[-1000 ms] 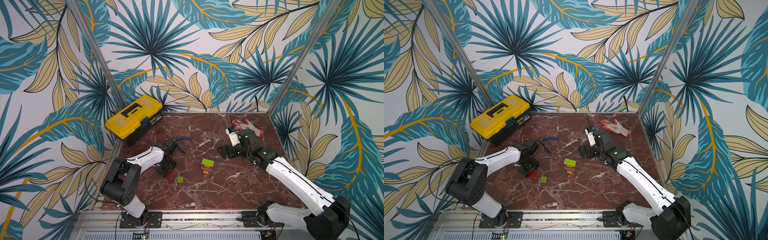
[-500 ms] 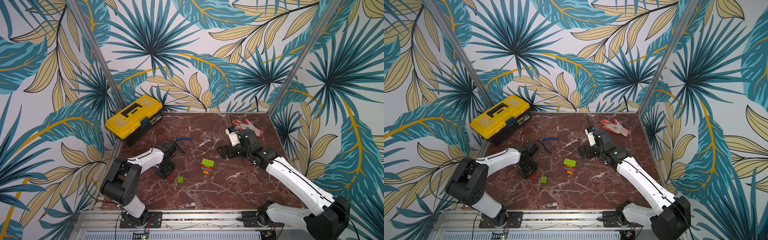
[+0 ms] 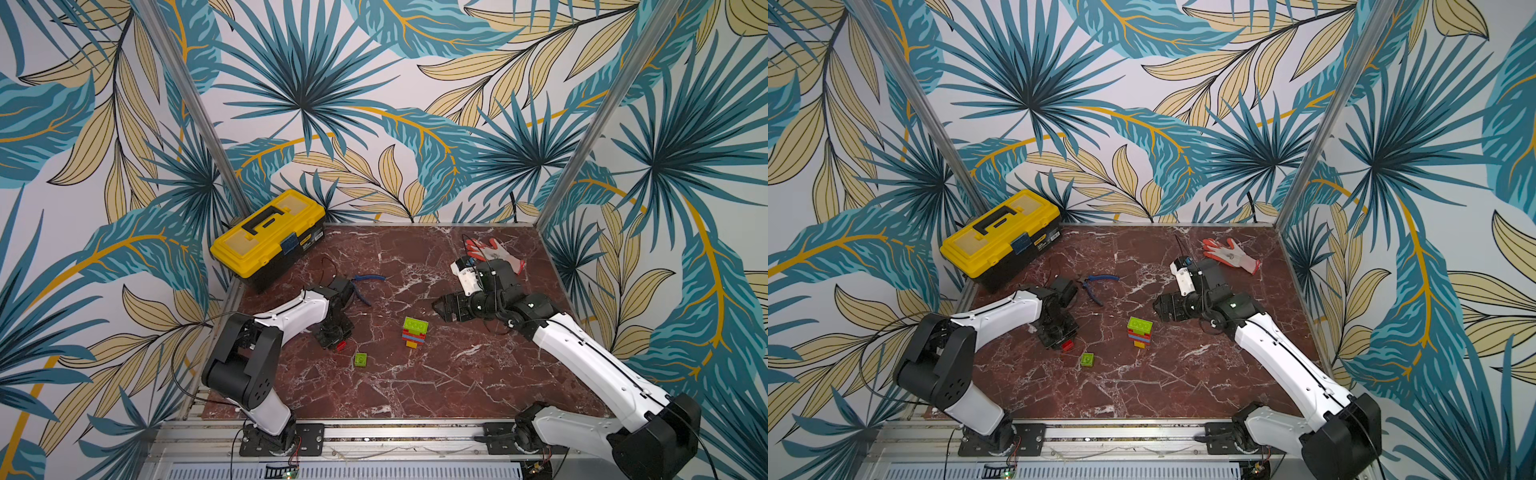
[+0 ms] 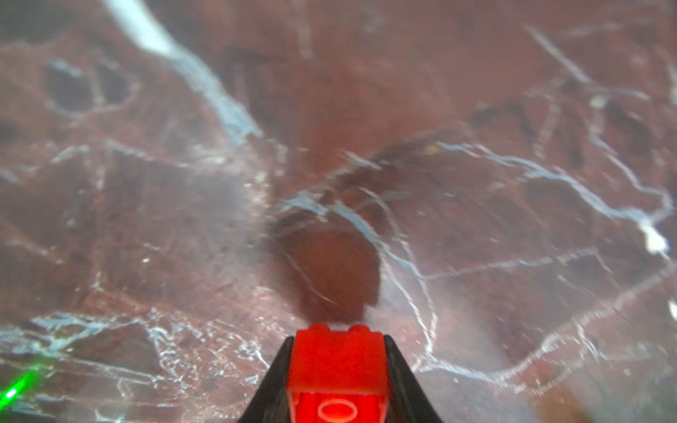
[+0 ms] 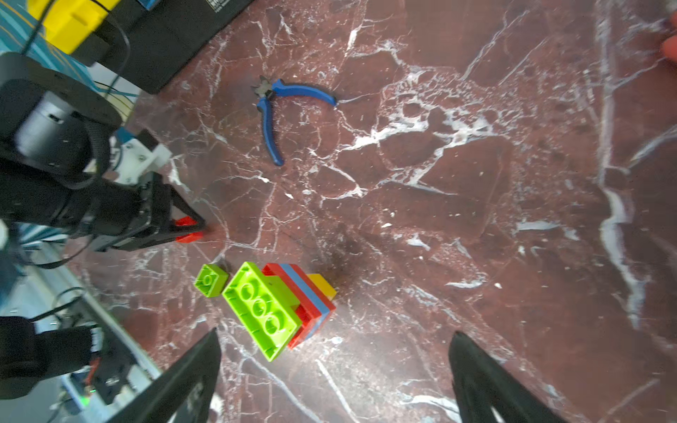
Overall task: Assemble a carrot with lego
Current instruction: Pick up the lego brick from the center of the board, then assemble the lego brick with the lego brick.
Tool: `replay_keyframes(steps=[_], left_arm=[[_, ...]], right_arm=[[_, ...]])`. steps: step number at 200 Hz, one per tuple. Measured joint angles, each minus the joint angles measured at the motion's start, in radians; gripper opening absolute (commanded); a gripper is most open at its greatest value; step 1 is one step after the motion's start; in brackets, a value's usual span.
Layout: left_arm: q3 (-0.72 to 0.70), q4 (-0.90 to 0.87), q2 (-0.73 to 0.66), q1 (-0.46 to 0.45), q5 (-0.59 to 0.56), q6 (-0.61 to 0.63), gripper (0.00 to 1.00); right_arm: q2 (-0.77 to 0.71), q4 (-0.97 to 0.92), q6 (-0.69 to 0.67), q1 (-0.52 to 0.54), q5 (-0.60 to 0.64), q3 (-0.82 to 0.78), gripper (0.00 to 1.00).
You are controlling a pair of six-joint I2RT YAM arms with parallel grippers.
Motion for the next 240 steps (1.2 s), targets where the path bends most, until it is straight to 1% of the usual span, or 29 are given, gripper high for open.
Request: replay_keyframes(steps=[28,64,80,99,126,154,174,208,240], left_arm=[[0.099,-0.064,0.019,-0.015,0.008,0.132,0.09],[0.325,-0.192,0.037,-0.076,0.008,0.305,0.10],[0.414,-0.232,0.037,-0.100,0.032,0.365,0.10],[0.479,-0.262,0.037,-0.122,0.082,0.419,0.10],[0.558,-0.320,0.053,-0.154,0.139,0.473,0.10],[0.690,-0.385,0.124,-0.200,0.169,0.520,0.10],[0.756,-0.420,0.172,-0.233,0.182,0.545,0.10],[0.813,-0.464,0.235,-0.266,0.227,0.565,0.10],[0.854,-0.482,0.274,-0.287,0.259,0.570,0.11]], right_arm=[[-0.003,0.023,0.090,-0.017,-0.106,-0.059,0.89],[0.040,0.045,0.210,-0.018,-0.200,-0.097,0.83],[0.053,0.057,0.263,-0.018,-0.224,-0.109,0.82],[0.060,0.077,0.318,-0.018,-0.239,-0.128,0.83],[0.065,0.129,0.398,-0.018,-0.256,-0.172,0.85],[0.098,0.207,0.471,-0.018,-0.275,-0.216,0.85],[0.120,0.245,0.505,-0.018,-0.280,-0.237,0.84],[0.134,0.302,0.533,-0.018,-0.291,-0.240,0.83],[0.153,0.359,0.547,-0.018,-0.309,-0.252,0.79]])
